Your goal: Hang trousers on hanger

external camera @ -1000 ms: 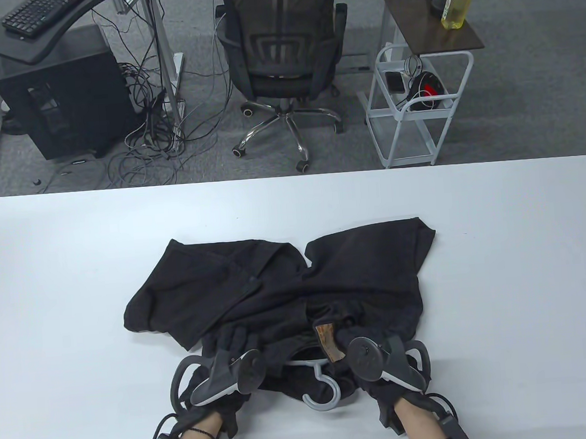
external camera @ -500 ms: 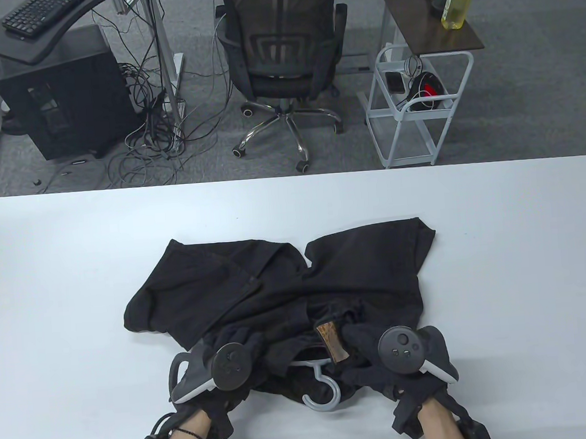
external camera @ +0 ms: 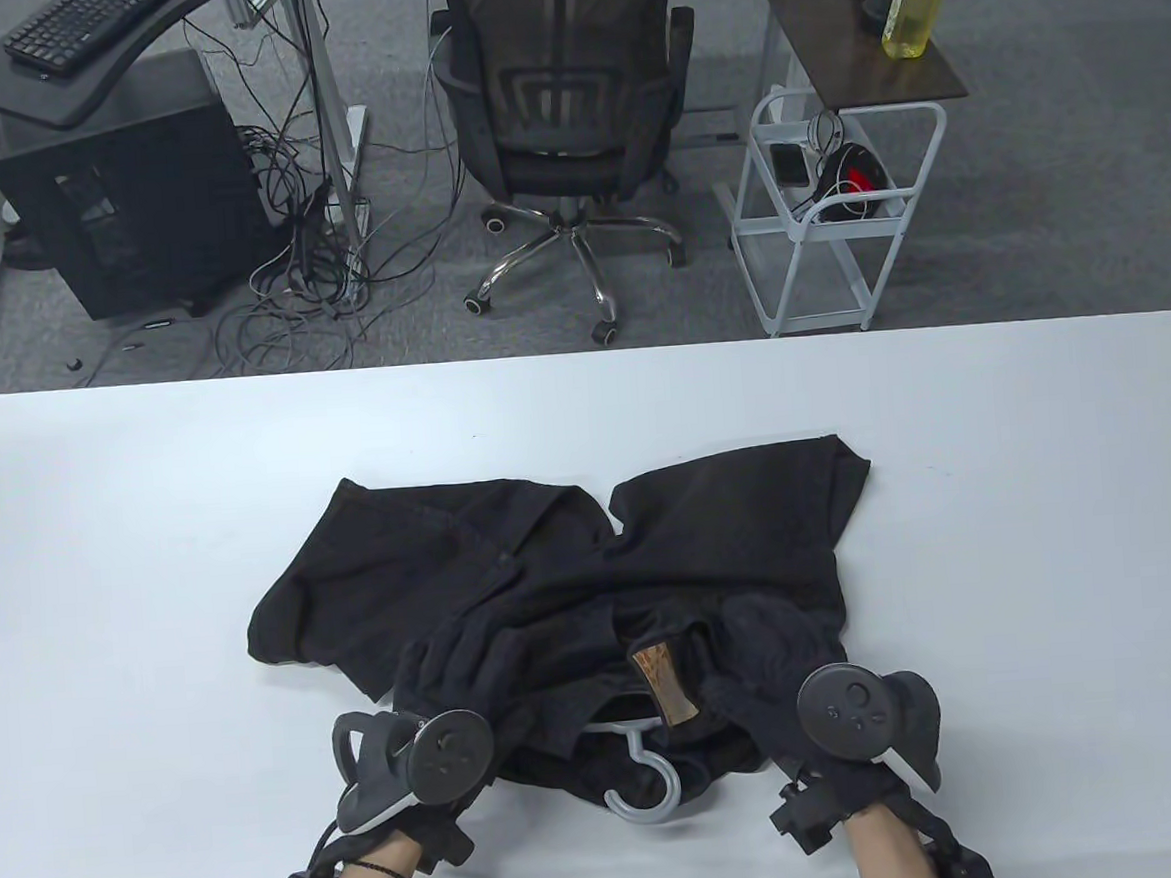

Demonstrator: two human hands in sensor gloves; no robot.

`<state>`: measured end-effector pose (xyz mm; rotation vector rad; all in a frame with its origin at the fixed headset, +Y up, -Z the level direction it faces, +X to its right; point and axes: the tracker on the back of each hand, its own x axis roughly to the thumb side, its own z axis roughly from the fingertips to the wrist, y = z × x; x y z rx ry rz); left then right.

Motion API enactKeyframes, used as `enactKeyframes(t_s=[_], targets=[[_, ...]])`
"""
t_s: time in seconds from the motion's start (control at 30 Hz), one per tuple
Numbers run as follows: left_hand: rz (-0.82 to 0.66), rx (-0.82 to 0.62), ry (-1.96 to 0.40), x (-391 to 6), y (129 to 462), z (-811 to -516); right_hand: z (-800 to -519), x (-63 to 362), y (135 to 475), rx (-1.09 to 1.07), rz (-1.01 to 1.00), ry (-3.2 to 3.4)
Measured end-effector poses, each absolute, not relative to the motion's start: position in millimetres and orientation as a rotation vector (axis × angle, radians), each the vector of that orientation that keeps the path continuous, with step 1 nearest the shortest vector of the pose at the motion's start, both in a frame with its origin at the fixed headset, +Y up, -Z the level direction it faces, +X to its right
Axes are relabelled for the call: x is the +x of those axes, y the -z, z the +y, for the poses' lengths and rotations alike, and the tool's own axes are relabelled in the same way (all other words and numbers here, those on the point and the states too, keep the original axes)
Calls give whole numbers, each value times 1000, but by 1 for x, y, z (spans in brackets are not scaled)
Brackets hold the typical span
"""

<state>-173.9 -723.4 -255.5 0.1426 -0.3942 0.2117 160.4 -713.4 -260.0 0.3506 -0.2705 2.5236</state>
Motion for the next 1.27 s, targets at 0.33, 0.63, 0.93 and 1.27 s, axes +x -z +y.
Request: enactKeyframes(t_s=[0.33, 0.63, 0.93, 1.27], targets=[[-327, 88, -197, -189, 268, -732, -719, 174, 269, 156, -252, -2648], [-312, 22, -194, -190, 273, -740, -730, 182, 275, 67, -167, -2679], [-321, 7, -201, -188, 274, -741, -730, 182, 274, 73, -142, -2665], [-318, 3, -212, -190, 273, -741, -730, 181, 273, 93, -130, -2658]])
